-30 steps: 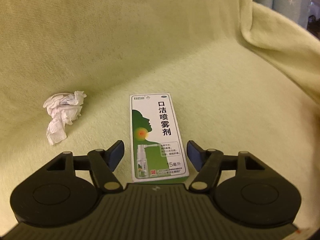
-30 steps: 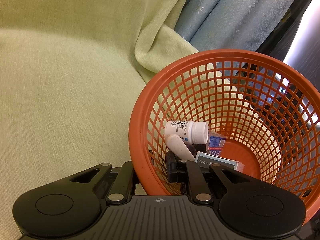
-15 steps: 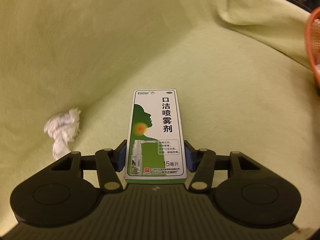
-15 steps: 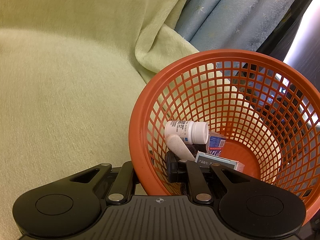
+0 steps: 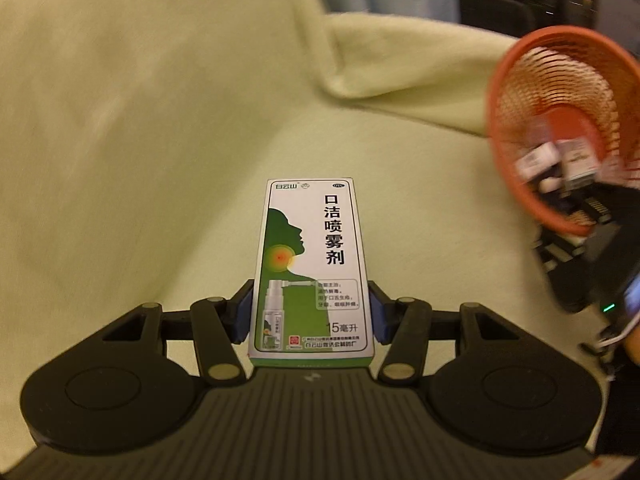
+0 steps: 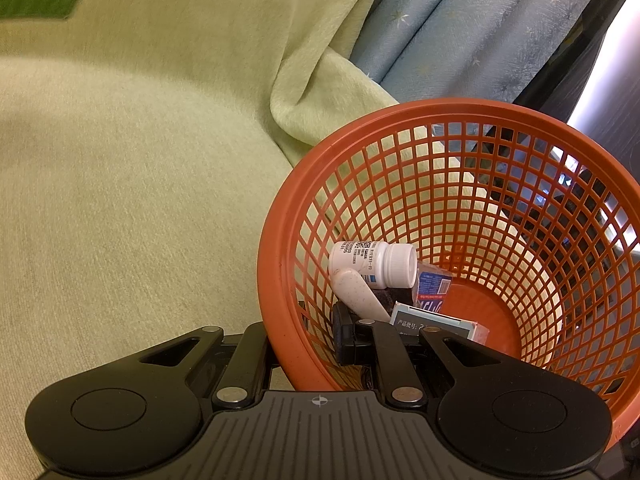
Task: Organize objects
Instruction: 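Grasp the spray box with the left gripper and lift it toward the basket, then lower the spray box into the orange basket and open the left gripper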
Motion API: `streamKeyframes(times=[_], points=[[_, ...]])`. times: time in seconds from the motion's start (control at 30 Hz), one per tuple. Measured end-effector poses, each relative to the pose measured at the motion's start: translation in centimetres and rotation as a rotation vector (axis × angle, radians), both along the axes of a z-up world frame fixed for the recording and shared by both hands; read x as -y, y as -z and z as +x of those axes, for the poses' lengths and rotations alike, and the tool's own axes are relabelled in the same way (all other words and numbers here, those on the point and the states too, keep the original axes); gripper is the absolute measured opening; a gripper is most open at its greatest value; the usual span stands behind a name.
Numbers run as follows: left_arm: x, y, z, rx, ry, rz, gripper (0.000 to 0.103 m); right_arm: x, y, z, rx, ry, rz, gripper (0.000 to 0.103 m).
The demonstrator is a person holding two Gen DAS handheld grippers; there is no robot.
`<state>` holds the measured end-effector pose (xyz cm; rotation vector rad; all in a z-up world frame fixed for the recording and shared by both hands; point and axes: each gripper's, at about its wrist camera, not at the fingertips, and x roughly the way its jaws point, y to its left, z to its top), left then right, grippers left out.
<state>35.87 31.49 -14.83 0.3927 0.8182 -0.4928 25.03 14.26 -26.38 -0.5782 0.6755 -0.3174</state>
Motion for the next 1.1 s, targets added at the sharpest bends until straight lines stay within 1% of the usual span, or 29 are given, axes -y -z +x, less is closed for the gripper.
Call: streamKeyframes(times=[0.2, 0.4, 0.5, 0.63, 0.7, 0.73, 0.77, 0.83, 0.87, 0.93, 1.03, 1.1], points=[[4.8, -2.8, -0.9, 0.014, 0.179, -0.009, 0.050, 0.0, 0.0, 0.0, 0.000, 0.001, 0.001, 0.009], [11.2, -4.7, -1.0, 0.001, 0.364, -0.028, 0.050, 0.0, 0.0, -0.1, 0.001, 0.001, 0.002, 0.009], [14.3, -5.2, -1.2, -0.015, 0.437, -0.032, 0.050, 0.0, 0.0, -0.1, 0.002, 0.001, 0.003, 0.009], [19.1, -5.0, -0.9, -0.057, 0.529, -0.022, 0.051, 0.0, -0.1, -0.2, 0.004, 0.001, 0.005, 0.009], [21.6, -4.6, -0.5, -0.085, 0.565, -0.050, 0.051, 0.0, -0.1, -0.2, 0.004, 0.001, 0.005, 0.009], [22.7, -4.3, -0.3, -0.097, 0.575, -0.067, 0.060, 0.0, -0.1, -0.2, 0.005, 0.001, 0.006, 0.009], [23.5, -4.1, -0.3, -0.089, 0.574, -0.074, 0.062, 0.0, -0.1, -0.2, 0.004, 0.001, 0.008, 0.009], [24.0, -4.2, -0.3, -0.060, 0.569, -0.078, 0.062, 0.0, -0.1, -0.3, 0.006, -0.002, 0.008, 0.009], [23.6, -4.4, -0.2, -0.055, 0.557, -0.095, 0.062, 0.0, -0.2, -0.3, 0.007, -0.002, 0.010, 0.009], [22.5, -4.4, 0.0, -0.061, 0.531, -0.115, 0.062, 0.0, -0.1, -0.3, 0.005, -0.004, 0.011, 0.009], [20.5, -4.4, 0.5, -0.043, 0.474, -0.099, 0.062, -0.1, 0.0, -0.3, 0.003, -0.005, 0.010, 0.009], [19.0, -4.6, 1.2, -0.044, 0.434, -0.111, 0.062, -0.1, -0.1, -0.5, 0.004, -0.004, 0.013, 0.010]])
